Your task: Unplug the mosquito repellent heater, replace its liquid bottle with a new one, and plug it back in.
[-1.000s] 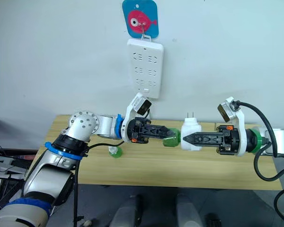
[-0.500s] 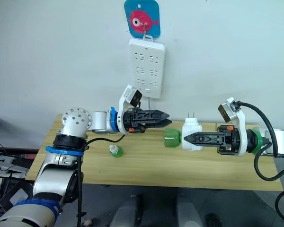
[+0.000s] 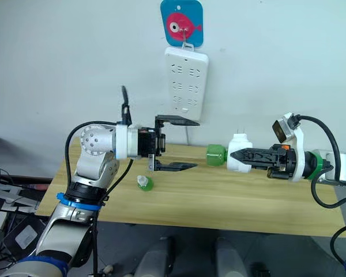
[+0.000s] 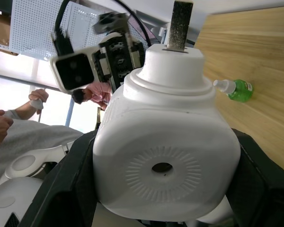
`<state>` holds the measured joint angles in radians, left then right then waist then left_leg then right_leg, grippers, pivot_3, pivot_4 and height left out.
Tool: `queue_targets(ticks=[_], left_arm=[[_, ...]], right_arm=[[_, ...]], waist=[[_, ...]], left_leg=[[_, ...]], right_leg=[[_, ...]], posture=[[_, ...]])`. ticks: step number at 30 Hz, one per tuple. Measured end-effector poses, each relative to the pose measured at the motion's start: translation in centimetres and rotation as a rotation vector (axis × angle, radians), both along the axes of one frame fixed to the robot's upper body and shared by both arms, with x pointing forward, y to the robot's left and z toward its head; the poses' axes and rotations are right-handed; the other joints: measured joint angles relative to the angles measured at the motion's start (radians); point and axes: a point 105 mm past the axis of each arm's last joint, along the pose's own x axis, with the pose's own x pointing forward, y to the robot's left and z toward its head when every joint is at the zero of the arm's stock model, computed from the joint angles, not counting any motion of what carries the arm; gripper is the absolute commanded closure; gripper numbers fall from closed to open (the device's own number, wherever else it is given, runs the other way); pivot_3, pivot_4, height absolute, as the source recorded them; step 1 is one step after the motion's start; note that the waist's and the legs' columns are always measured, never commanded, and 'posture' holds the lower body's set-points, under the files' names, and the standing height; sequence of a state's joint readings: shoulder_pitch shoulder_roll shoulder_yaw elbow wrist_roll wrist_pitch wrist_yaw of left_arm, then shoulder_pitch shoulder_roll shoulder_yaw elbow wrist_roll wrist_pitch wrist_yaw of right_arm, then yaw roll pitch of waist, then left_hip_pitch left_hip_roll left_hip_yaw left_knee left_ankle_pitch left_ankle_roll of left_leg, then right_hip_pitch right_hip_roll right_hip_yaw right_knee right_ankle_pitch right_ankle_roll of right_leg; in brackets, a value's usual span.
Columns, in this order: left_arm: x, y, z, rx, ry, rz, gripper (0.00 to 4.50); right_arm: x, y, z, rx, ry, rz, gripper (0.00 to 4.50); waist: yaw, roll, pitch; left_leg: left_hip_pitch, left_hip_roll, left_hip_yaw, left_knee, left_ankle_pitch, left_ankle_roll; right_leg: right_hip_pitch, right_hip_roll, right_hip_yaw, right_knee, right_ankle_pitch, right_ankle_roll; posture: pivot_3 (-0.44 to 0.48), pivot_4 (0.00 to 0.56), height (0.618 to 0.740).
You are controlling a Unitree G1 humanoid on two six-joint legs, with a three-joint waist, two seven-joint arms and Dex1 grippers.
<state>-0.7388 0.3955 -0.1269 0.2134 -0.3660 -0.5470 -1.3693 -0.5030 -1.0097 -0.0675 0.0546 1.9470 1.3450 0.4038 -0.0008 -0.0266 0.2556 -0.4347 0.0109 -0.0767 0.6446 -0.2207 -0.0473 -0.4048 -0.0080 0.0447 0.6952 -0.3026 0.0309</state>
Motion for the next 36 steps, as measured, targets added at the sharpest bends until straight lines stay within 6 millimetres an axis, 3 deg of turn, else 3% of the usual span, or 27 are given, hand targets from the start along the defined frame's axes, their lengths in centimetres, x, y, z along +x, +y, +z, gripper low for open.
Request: queue_targets(ticks=[2, 5, 9, 18, 21, 26, 33, 36], left_arm=[[0.3, -0.2, 0.1, -0.019, -0.161, 0.011, 0.05], [0.1, -0.9, -0.6, -0.013, -0.258, -0.003, 0.05], [-0.4, -1.8, -2.0, -0.004, -0.317, -0.042, 0.05], [0.1, -2.3, -1.9, -0.057, -0.386, -0.013, 0.05], [0.0, -2.5, -1.9, -0.071, -0.409, -0.02, 0.63], [-0.4, -3.0, -2.5, -0.077, -0.412, -0.044, 2.15], [-0.5, -2.9, -2.5, -0.082, -0.404, -0.05, 2.24], [-0.1, -3.2, -2.4, -0.062, -0.182, -0.047, 2.24]], right_arm=[[0.0, 0.2, 0.1, 0.002, -0.003, 0.006, 1.41], [0.1, 0.3, 0.3, 0.0, -0.012, 0.011, 1.41], [0.0, 0.6, 0.3, 0.009, -0.012, 0.021, 1.41], [-0.2, 0.7, 0.2, 0.005, -0.014, 0.035, 1.41], [-0.2, 0.8, 0.3, 0.007, -0.015, 0.037, 1.41], [-0.2, 0.9, 0.4, 0.016, -0.021, 0.044, 1.41], [-0.3, 1.0, 0.4, 0.013, -0.024, 0.049, 1.41], [-0.1, 0.9, 0.5, 0.014, -0.03, 0.036, 1.41]], waist=[[0.001, 0.0, 0.0], [0.0, 0.0, 0.0], [-0.001, 0.0, 0.0], [-0.002, 0.0, 0.0], [-0.004, 0.0, 0.0], [-0.004, 0.0, 0.0], [-0.005, 0.0, 0.0], [-0.007, 0.0, 0.0]], left_leg=[[-0.001, -0.001, 0.0, 0.0, 0.0, 0.0], [0.0, -0.001, 0.0, 0.0, 0.0, 0.001], [0.0, -0.001, -0.001, 0.0, 0.0, 0.001], [0.0, -0.001, -0.001, 0.001, 0.0, 0.001], [0.0, 0.0, -0.001, 0.0, 0.0, 0.001], [0.0, 0.0, -0.001, 0.001, 0.0, 0.001], [0.0, 0.0, -0.001, 0.001, 0.0, 0.001], [0.0, 0.0, -0.002, 0.0, 0.0, 0.001]], right_leg=[[0.0, -0.001, 0.0, 0.0, 0.0, 0.0], [0.0, -0.001, 0.0, 0.0, 0.0, 0.0], [0.0, -0.001, -0.001, 0.001, 0.0, 0.0], [0.0, 0.0, -0.001, 0.001, 0.0, 0.0], [0.0, 0.0, -0.001, 0.001, 0.0, 0.0], [0.0, 0.0, -0.001, 0.001, 0.0, 0.0], [0.0, 0.0, -0.001, 0.001, 0.0, 0.0], [0.0, 0.0, -0.001, 0.001, 0.0, 0.0]], posture=[[0.046, 0.248, 0.74], [0.046, 0.248, 0.74], [0.046, 0.248, 0.74], [0.032, 0.249, 0.74], [0.031, 0.247, 0.74], [0.029, 0.246, 0.74], [0.026, 0.246, 0.74], [0.026, 0.246, 0.74]])
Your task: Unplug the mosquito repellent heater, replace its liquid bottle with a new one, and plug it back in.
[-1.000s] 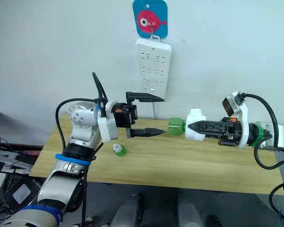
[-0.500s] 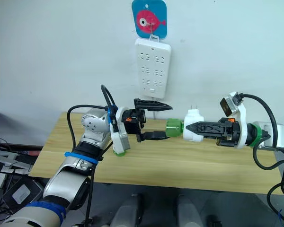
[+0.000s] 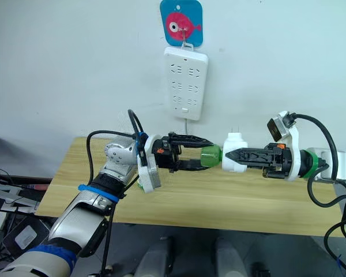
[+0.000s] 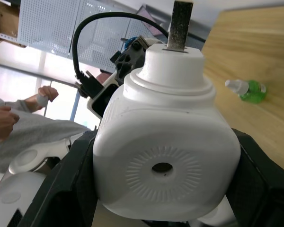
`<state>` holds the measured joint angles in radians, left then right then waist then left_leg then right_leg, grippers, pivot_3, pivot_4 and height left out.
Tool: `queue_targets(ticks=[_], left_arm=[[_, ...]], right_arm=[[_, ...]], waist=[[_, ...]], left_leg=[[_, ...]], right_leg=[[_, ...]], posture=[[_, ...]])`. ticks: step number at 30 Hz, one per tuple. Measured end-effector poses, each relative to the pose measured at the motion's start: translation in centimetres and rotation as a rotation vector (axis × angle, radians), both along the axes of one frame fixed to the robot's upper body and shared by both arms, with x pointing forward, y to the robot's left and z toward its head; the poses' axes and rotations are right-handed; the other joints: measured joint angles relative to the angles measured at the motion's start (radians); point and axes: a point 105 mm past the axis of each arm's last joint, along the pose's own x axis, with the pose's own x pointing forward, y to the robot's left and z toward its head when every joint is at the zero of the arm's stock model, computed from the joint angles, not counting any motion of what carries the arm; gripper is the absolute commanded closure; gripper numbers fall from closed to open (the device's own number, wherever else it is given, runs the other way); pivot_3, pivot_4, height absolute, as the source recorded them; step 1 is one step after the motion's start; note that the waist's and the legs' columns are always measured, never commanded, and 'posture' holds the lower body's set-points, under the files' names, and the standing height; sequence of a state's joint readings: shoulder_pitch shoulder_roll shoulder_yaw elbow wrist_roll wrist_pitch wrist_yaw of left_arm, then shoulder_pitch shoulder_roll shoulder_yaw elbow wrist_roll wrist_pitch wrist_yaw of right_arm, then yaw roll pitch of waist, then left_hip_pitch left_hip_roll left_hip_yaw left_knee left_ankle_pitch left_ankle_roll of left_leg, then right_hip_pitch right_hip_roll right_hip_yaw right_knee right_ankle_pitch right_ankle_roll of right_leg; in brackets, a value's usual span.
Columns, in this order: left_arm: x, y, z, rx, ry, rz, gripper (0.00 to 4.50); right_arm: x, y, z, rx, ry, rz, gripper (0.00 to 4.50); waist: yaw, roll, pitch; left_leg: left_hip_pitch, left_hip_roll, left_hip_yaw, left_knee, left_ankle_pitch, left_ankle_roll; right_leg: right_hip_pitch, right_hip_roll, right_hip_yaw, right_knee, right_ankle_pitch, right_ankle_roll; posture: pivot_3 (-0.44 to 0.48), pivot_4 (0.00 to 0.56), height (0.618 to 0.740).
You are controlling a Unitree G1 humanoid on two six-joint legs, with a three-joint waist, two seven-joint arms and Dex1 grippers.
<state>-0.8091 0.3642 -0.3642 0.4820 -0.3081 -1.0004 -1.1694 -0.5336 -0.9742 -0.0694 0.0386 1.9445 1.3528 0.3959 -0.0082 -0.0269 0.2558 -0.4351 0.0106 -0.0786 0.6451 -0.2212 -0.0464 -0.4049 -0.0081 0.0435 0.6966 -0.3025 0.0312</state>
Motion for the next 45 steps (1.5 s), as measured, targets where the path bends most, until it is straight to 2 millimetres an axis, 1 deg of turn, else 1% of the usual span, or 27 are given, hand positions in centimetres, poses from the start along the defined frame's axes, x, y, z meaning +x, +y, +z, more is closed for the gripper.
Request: queue_targets(ticks=[2, 3, 4, 5, 7, 10, 11, 12, 14, 15, 17, 19, 23, 25, 29, 30, 31, 32, 34, 36, 37, 39, 40, 43, 45], left_arm=[[0.2, -0.5, 0.1, 0.056, 0.452, -0.026, 2.24], [0.2, -0.6, 0.2, 0.079, 0.561, -0.035, 2.24], [0.1, -0.6, 0.3, 0.105, 0.707, -0.049, 2.24], [-0.1, -0.5, 0.3, 0.15, 0.939, -0.064, 2.24], [-0.4, -0.3, 0.0, 0.231, 1.307, -0.078, 2.24], [-1.2, 0.7, -0.3, 0.339, 1.754, -0.132, 2.24], [-1.3, 0.9, -0.3, 0.353, 1.852, -0.157, 2.24], [-1.3, 1.0, -0.2, 0.362, 1.926, -0.178, 2.24], [-1.3, 1.2, -0.2, 0.37, 2.027, -0.208, 1.51], [-1.2, 1.3, -0.3, 0.368, 2.049, -0.209, 1.31], [-0.8, 1.8, 0.2, 0.335, 2.058, -0.202, 0.66], [-0.8, 1.9, 0.7, 0.316, 2.053, -0.222, 0.02], [-0.7, 1.5, 0.8, 0.298, 2.064, -0.22, 0.02], [-0.4, 1.6, 0.8, 0.278, 2.071, -0.206, 0.02], [0.6, 2.5, 0.9, 0.208, 2.038, -0.148, 0.02], [0.7, 2.9, 1.0, 0.198, 1.933, -0.098, 0.02], [0.0, 4.2, 1.0, 0.253, 1.656, 0.011, 0.02], [-1.0, 4.9, 1.1, 0.319, 1.448, 0.046, 0.02], [-2.2, 4.9, 1.4, 0.369, 1.174, 0.031, 0.02], [-1.9, 3.8, 1.1, 0.299, 0.863, 0.038, 0.02], [-1.6, 3.6, 0.4, 0.272, 0.763, 0.058, 0.02], [-0.7, 4.1, -0.8, 0.232, 0.561, 0.105, 0.02], [-0.5, 4.3, -1.1, 0.215, 0.472, 0.122, 0.02], [-0.4, 4.6, -1.1, 0.152, 0.199, 0.122, 0.02], [-0.5, 4.4, -1.2, 0.11, 0.036, 0.114, 0.02]], right_arm=[[0.1, -0.5, 0.3, -0.015, -0.013, -0.026, 1.41], [0.1, -0.5, 0.3, -0.02, -0.015, -0.027, 1.41], [0.0, -0.5, 0.3, -0.024, -0.021, -0.026, 1.41], [-0.2, -0.4, 0.3, -0.032, -0.027, -0.023, 1.41], [-0.5, -0.3, -0.2, -0.045, -0.016, -0.017, 1.41], [-1.3, 0.6, -0.7, -0.067, -0.021, 0.032, 1.41], [-1.4, 0.8, -0.6, -0.068, -0.032, 0.039, 1.41], [-1.5, 0.9, -0.5, -0.069, -0.039, 0.041, 1.41], [-1.5, 1.0, -0.3, -0.07, -0.048, 0.047, 1.41], [-1.5, 1.0, -0.3, -0.071, -0.048, 0.048, 1.41], [-1.7, 1.0, -0.6, -0.078, -0.039, 0.055, 1.41], [-1.7, 1.1, -0.6, -0.078, -0.039, 0.055, 1.41], [-1.8, 1.1, -0.6, -0.076, -0.038, 0.062, 1.41], [-1.9, 1.1, -0.6, -0.072, -0.038, 0.065, 1.41], [-1.9, 1.1, -0.7, -0.067, -0.033, 0.066, 1.41], [-1.9, 1.1, -0.6, -0.065, -0.033, 0.066, 1.41], [-1.6, 0.5, -0.7, -0.06, -0.02, 0.04, 1.41], [-1.4, 0.0, -0.9, -0.06, -0.004, 0.015, 1.41], [-1.0, -0.5, -1.0, -0.055, 0.011, -0.014, 1.41], [-0.9, -0.6, -1.0, -0.052, 0.014, -0.017, 1.41], [-0.9, -0.6, -0.9, -0.054, 0.014, -0.016, 1.41], [-0.9, -0.7, -1.0, -0.055, 0.018, -0.015, 1.41], [-0.9, -0.7, -1.0, -0.054, 0.021, -0.017, 1.41], [-0.7, -0.8, -0.9, -0.051, 0.023, -0.019, 1.41], [-0.7, -0.7, -0.7, -0.049, 0.016, -0.015, 1.41]], waist=[[-0.01, 0.0, 0.0], [-0.012, 0.0, 0.0], [-0.015, 0.0, 0.0], [-0.019, 0.0, 0.0], [-0.025, 0.0, 0.0], [-0.033, 0.0, 0.0], [-0.036, 0.0, 0.0], [-0.036, 0.0, 0.0], [-0.036, 0.0, 0.0], [-0.036, 0.0, 0.0], [-0.035, 0.0, 0.0], [-0.031, 0.0, 0.0], [-0.022, 0.0, 0.0], [-0.023, 0.0, 0.0], [-0.024, 0.0, 0.0], [-0.025, 0.0, 0.001], [-0.028, -0.001, 0.001], [-0.027, -0.001, 0.001], [-0.019, 0.002, 0.0], [-0.004, 0.003, 0.001], [0.002, 0.002, 0.001], [0.008, 0.002, 0.001], [0.008, 0.001, 0.001], [0.009, 0.001, 0.001], [0.009, 0.001, 0.001]], left_leg=[[0.0, 0.001, -0.004, 0.0, 0.0, 0.0], [0.0, 0.001, -0.005, 0.0, 0.0, 0.0], [0.0, 0.001, -0.005, 0.0, 0.0, 0.0], [0.0, 0.002, -0.006, 0.0, 0.0, 0.0], [0.0, 0.002, -0.008, 0.0, 0.0, 0.0], [0.001, 0.002, -0.007, 0.0, 0.0, 0.0], [0.001, 0.002, -0.006, 0.0, 0.0, 0.0], [0.001, 0.002, -0.005, 0.0, 0.0, 0.0], [0.001, 0.002, -0.004, 0.0, 0.0, 0.0], [0.001, 0.002, -0.003, 0.0, 0.0, 0.0], [0.001, 0.003, -0.003, 0.0, 0.0, 0.0], [0.001, 0.003, -0.003, 0.0, 0.0, 0.0], [0.001, 0.002, -0.002, 0.0, 0.0, 0.0], [0.001, 0.002, -0.001, 0.0, 0.0, 0.0], [0.001, 0.002, -0.001, 0.0, 0.0, 0.0], [0.001, 0.002, -0.001, 0.0, 0.0, -0.001], [0.001, 0.002, 0.001, -0.002, 0.001, -0.002], [0.001, 0.002, 0.002, -0.003, 0.002, -0.004], [0.002, 0.002, 0.002, -0.003, 0.002, -0.004], [0.001, 0.001, 0.002, 0.0, 0.0, -0.001], [0.001, 0.001, 0.002, 0.0, 0.0, -0.001], [0.001, 0.0, 0.002, 0.001, 0.0, 0.0], [0.0, 0.0, 0.002, 0.001, 0.0, 0.0], [0.0, 0.0, 0.003, 0.0, 0.0, 0.0], [0.0, 0.0, 0.002, 0.0, 0.0, 0.0]], right_leg=[[0.0, 0.0, -0.001, 0.0, 0.0, 0.0], [0.0, 0.0, -0.002, 0.0, 0.0, 0.0], [0.0, 0.0, -0.002, 0.0, 0.0, 0.0], [0.0, 0.001, -0.003, 0.001, 0.0, 0.0], [0.0, 0.002, -0.003, 0.001, 0.0, 0.0], [0.0, 0.004, -0.002, 0.001, -0.001, 0.0], [0.0, 0.004, -0.002, 0.001, -0.001, 0.0], [0.0, 0.004, -0.003, 0.001, -0.001, 0.0], [0.0, 0.005, -0.003, 0.001, -0.001, 0.0], [0.0, 0.005, -0.002, 0.001, -0.001, 0.0], [0.0, 0.005, -0.002, 0.001, -0.001, 0.0], [0.0, 0.004, -0.002, 0.001, -0.001, 0.0], [0.0, 0.003, -0.001, 0.001, -0.001, 0.0], [0.0, 0.003, -0.001, 0.001, -0.001, 0.0], [0.0, 0.003, -0.001, 0.001, -0.001, 0.0], [-0.001, 0.003, 0.0, 0.001, -0.001, 0.0], [-0.001, 0.003, 0.001, -0.001, 0.0, 0.0], [-0.001, 0.003, 0.002, -0.001, 0.0, 0.0], [0.0, 0.002, 0.002, -0.002, 0.0, 0.0], [0.001, 0.0, 0.001, -0.002, 0.0, 0.0], [0.001, 0.001, 0.001, -0.002, 0.0, 0.0], [0.001, 0.0, 0.002, -0.002, 0.0, 0.0], [0.001, 0.0, 0.002, -0.002, 0.0, 0.0], [0.001, -0.001, 0.001, -0.003, 0.0, 0.0], [0.0, -0.001, 0.001, -0.003, 0.0, 0.0]], posture=[[0.03, 0.244, 0.74], [0.03, 0.244, 0.74], [0.03, 0.244, 0.74], [0.039, 0.24, 0.74], [0.041, 0.239, 0.74], [0.041, 0.24, 0.74], [0.041, 0.24, 0.74], [0.04, 0.24, 0.74], [0.038, 0.241, 0.74], [0.037, 0.242, 0.74], [0.035, 0.242, 0.74], [0.033, 0.241, 0.74], [0.029, 0.241, 0.74], [0.026, 0.242, 0.74], [0.021, 0.245, 0.74], [0.022, 0.244, 0.74], [0.022, 0.244, 0.74], [0.029, 0.247, 0.74], [0.033, 0.248, 0.74], [0.035, 0.25, 0.74], [0.035, 0.25, 0.74], [0.035, 0.252, 0.74], [0.035, 0.252, 0.74], [0.033, 0.257, 0.74], [0.032, 0.257, 0.74]])
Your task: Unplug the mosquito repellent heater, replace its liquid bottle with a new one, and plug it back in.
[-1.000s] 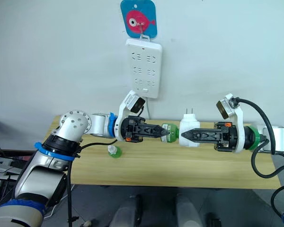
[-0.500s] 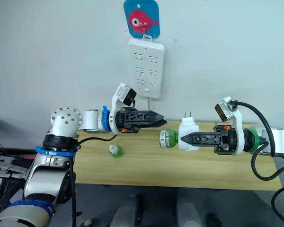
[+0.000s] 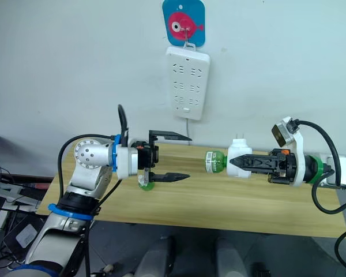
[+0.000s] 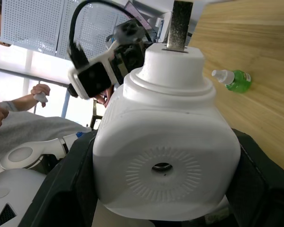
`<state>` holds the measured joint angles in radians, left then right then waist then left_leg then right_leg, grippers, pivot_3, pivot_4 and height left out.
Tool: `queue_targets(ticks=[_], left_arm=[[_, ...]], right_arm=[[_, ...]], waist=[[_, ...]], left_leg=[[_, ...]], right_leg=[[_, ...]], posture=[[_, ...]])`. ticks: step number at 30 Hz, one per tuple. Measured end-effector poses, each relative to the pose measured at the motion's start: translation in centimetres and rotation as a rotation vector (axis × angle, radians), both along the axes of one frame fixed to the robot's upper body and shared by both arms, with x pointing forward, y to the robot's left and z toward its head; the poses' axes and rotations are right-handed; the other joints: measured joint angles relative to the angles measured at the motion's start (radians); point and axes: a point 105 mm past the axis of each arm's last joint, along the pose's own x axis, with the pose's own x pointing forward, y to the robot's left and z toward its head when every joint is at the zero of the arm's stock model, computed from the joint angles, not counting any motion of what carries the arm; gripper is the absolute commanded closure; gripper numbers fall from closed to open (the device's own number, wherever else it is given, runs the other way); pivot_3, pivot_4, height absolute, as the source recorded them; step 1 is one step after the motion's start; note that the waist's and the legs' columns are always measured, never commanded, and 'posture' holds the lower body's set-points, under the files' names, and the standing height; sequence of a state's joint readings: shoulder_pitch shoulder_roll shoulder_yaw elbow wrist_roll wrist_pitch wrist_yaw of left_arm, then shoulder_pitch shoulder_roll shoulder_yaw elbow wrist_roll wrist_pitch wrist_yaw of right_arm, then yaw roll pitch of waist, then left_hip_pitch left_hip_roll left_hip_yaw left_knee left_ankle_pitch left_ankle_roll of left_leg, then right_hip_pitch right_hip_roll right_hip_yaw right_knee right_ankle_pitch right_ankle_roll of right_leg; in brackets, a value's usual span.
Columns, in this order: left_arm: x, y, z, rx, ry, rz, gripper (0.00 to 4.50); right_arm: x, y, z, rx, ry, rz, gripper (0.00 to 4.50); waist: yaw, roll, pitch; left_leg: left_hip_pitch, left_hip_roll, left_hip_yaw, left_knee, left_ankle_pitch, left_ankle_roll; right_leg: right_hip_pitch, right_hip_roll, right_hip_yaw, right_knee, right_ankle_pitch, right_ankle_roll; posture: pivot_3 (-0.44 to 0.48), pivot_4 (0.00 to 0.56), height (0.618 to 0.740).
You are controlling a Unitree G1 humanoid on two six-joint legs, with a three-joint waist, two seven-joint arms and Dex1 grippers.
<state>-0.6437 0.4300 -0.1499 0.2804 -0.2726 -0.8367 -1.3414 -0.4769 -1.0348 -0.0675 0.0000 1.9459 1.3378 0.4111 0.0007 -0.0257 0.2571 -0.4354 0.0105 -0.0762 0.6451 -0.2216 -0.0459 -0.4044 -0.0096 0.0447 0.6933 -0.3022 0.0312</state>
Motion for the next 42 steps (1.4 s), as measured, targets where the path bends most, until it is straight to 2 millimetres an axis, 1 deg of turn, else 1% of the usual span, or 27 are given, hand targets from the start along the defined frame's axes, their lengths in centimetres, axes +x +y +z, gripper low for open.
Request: queue_targets(ticks=[4, 7, 11, 13, 16, 20, 24, 29, 30, 32, 36, 42], left_arm=[[0.1, -1.0, 0.1, -0.059, -0.181, -0.016, 0.02], [-0.1, -1.8, 0.3, -0.084, -0.257, -0.03, 0.02], [0.2, -2.8, 0.1, -0.127, -0.278, -0.027, 0.02], [0.1, -3.4, 0.6, -0.146, -0.305, -0.043, 0.02], [0.1, -3.7, 1.2, -0.171, -0.332, -0.051, 0.02], [-0.5, -4.3, 1.0, -0.188, -0.34, -0.087, 0.02], [-0.9, -4.3, 0.9, -0.18, -0.359, -0.114, 0.02], [-0.8, -4.1, 0.7, -0.167, -0.359, -0.112, 0.02], [-0.8, -4.1, 0.6, -0.163, -0.36, -0.114, 0.41], [-0.6, -4.1, 0.4, -0.157, -0.352, -0.108, 0.88], [-0.5, -4.1, 0.4, -0.15, -0.354, -0.107, 2.22], [-0.4, -4.2, 0.4, -0.153, -0.338, -0.097, 2.25]], right_arm=[[0.0, 0.3, 0.2, 0.01, -0.008, 0.011, 1.41], [0.0, 0.5, 0.3, 0.022, -0.013, 0.02, 1.41], [0.0, 0.9, 0.4, 0.032, -0.021, 0.035, 1.41], [0.0, 1.2, 0.2, 0.035, -0.019, 0.044, 1.41], [0.0, 1.4, 0.3, 0.031, -0.024, 0.047, 1.41], [0.1, 1.6, 0.4, 0.037, -0.03, 0.049, 1.41], [0.2, 1.6, 0.3, 0.028, -0.029, 0.042, 1.41], [0.2, 1.6, 0.3, 0.026, -0.029, 0.04, 1.41], [0.2, 1.6, 0.3, 0.026, -0.029, 0.04, 1.41], [0.2, 1.6, 0.3, 0.027, -0.029, 0.041, 1.41], [0.2, 1.6, 0.3, 0.027, -0.029, 0.041, 1.41], [0.2, 1.6, 0.3, 0.027, -0.028, 0.039, 1.41]], waist=[[-0.001, 0.0, 0.0], [-0.004, 0.0, 0.0], [-0.005, 0.0, 0.0], [-0.005, 0.0, 0.0], [-0.007, 0.0, 0.0], [-0.009, 0.0, 0.0], [-0.01, 0.0, 0.0], [-0.011, 0.0, 0.0], [-0.011, 0.0, 0.0], [-0.011, 0.0, 0.0], [-0.012, 0.0, 0.0], [-0.018, 0.0, 0.0]], left_leg=[[0.0, 0.0, 0.0, 0.0, 0.0, 0.0], [0.0, 0.0, -0.001, 0.0, 0.0, 0.0], [0.0, 0.0, -0.002, 0.001, 0.0, 0.0], [0.0, 0.0, -0.002, 0.001, 0.0, 0.0], [0.0, 0.0, -0.001, 0.0, 0.0, 0.0], [0.0, 0.0, -0.002, 0.0, 0.0, 0.0], [0.0, 0.0, -0.002, 0.0, 0.0, 0.0], [0.0, 0.0, -0.002, 0.0, 0.0, 0.0], [0.0, 0.0, -0.002, 0.0, 0.0, 0.0], [0.0, 0.0, -0.002, 0.0, 0.0, 0.0], [0.0, 0.0, -0.002, 0.0, 0.0, 0.0], [0.0, 0.0, -0.002, 0.0, 0.0, 0.0]], right_leg=[[0.0, 0.0, 0.0, 0.001, 0.0, 0.0], [0.0, 0.0, 0.0, 0.002, 0.0, 0.0], [0.0, 0.001, -0.001, 0.003, 0.0, 0.0], [0.0, 0.001, -0.001, 0.003, 0.0, 0.0], [0.0, 0.001, -0.001, 0.003, 0.0, 0.0], [0.0, 0.001, -0.001, 0.003, 0.0, 0.0], [0.0, 0.001, -0.001, 0.003, 0.0, 0.0], [0.0, 0.001, -0.001, 0.003, 0.0, 0.0], [0.0, 0.001, -0.001, 0.003, 0.0, 0.0], [0.0, 0.001, -0.001, 0.003, 0.0, 0.0], [0.0, 0.001, -0.001, 0.003, 0.0, 0.0], [0.0, 0.001, -0.001, 0.003, 0.0, 0.0]], posture=[[0.029, 0.258, 0.74], [0.024, 0.258, 0.74], [0.024, 0.258, 0.74], [0.017, 0.26, 0.74], [0.015, 0.26, 0.74], [0.015, 0.26, 0.74], [0.012, 0.259, 0.74], [0.012, 0.259, 0.74], [0.012, 0.259, 0.74], [0.011, 0.259, 0.74], [0.012, 0.259, 0.74], [0.013, 0.257, 0.74]])
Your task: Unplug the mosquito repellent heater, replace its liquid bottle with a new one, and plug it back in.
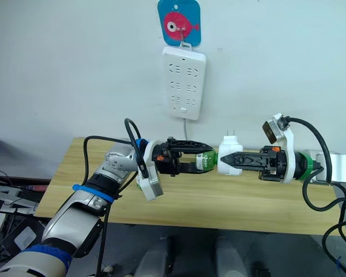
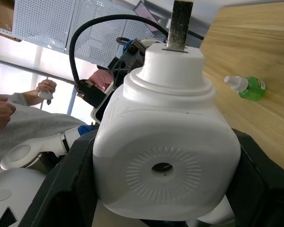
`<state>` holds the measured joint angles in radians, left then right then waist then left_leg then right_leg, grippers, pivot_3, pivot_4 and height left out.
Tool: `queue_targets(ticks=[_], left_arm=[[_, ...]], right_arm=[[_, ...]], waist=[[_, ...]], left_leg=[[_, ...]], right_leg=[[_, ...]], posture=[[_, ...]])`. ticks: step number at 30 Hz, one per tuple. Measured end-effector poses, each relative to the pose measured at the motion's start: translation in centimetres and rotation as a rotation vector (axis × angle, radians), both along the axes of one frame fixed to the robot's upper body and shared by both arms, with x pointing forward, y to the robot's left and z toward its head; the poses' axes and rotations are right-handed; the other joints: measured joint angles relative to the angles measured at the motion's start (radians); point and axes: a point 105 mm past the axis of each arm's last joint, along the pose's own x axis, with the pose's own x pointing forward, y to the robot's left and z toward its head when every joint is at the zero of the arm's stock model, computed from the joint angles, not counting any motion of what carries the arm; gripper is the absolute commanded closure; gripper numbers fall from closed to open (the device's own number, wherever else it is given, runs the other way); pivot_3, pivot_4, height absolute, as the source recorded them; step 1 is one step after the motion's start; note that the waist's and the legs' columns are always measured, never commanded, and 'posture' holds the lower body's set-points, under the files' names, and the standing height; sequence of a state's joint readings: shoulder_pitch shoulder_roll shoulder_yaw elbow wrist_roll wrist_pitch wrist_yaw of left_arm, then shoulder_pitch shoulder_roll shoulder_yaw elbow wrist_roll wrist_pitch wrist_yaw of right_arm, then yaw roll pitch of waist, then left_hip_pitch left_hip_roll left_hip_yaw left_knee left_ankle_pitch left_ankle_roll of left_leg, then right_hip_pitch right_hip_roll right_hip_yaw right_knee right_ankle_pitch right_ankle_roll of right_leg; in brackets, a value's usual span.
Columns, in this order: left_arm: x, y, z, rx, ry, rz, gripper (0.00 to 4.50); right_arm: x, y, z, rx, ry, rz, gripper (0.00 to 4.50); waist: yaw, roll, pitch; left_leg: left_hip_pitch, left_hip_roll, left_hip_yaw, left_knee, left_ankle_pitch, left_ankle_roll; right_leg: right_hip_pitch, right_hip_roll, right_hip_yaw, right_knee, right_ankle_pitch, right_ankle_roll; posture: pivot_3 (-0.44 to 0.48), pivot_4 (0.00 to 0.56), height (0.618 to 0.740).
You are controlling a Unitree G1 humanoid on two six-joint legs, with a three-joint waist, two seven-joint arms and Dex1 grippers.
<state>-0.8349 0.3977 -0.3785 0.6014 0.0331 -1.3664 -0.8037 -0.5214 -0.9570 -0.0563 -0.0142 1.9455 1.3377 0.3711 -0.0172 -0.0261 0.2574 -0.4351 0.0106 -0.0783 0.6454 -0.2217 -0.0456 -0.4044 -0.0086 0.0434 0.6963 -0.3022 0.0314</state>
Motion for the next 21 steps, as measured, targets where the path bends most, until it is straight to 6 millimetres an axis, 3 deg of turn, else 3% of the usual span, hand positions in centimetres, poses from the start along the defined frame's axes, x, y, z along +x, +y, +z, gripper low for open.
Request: queue_targets(ticks=[2, 4, 8, 15, 18, 21], left_arm=[[0.3, -0.2, 0.1, 0.003, 0.075, 0.009, 2.25], [0.5, -0.5, 0.0, 0.028, 0.288, 0.012, 2.25], [0.4, -1.1, 0.7, 0.123, 0.995, -0.052, 2.25], [-0.7, 0.2, 1.1, 0.339, 1.972, -0.21, 2.25], [-0.2, 1.8, 1.0, 0.34, 2.188, -0.245, 2.25], [0.7, 3.7, 1.5, 0.259, 2.276, -0.25, 2.25]], right_arm=[[0.1, -0.1, 0.0, 0.0, -0.003, -0.01, 1.41], [0.4, -0.4, 0.1, -0.008, -0.007, -0.03, 1.41], [0.5, -0.9, 0.4, -0.017, -0.02, -0.054, 1.41], [-1.1, -0.1, 0.4, -0.025, -0.036, 0.029, 1.41], [-1.1, -0.1, 0.3, -0.04, -0.039, 0.024, 1.41], [-1.0, -0.5, 0.2, -0.061, -0.031, 0.002, 1.41]], waist=[[-0.002, 0.0, 0.0], [-0.01, 0.0, 0.0], [-0.016, 0.001, 0.001], [-0.022, 0.001, 0.001], [-0.025, 0.001, 0.002], [-0.024, 0.001, 0.002]], left_leg=[[0.0, 0.0, 0.0, 0.0, 0.0, 0.0], [0.0, 0.0, -0.001, 0.0, 0.0, 0.0], [0.0, 0.002, -0.007, 0.0, 0.0, 0.0], [0.001, 0.003, -0.005, 0.0, 0.0, 0.0], [0.001, 0.002, -0.003, 0.0, 0.0, 0.0], [0.001, 0.003, -0.003, 0.0, 0.0, 0.0]], right_leg=[[0.0, 0.0, 0.0, 0.0, 0.0, 0.0], [0.0, 0.0, 0.0, 0.0, 0.0, 0.0], [0.0, 0.0, -0.001, 0.001, 0.0, 0.0], [0.0, 0.005, -0.002, 0.001, -0.001, 0.0], [0.0, 0.005, -0.001, 0.001, -0.001, 0.0], [-0.001, 0.005, -0.002, 0.001, -0.001, 0.0]], posture=[[0.013, 0.257, 0.74], [0.015, 0.255, 0.74], [0.023, 0.254, 0.74], [0.027, 0.25, 0.74], [0.027, 0.25, 0.74], [0.027, 0.25, 0.74]])
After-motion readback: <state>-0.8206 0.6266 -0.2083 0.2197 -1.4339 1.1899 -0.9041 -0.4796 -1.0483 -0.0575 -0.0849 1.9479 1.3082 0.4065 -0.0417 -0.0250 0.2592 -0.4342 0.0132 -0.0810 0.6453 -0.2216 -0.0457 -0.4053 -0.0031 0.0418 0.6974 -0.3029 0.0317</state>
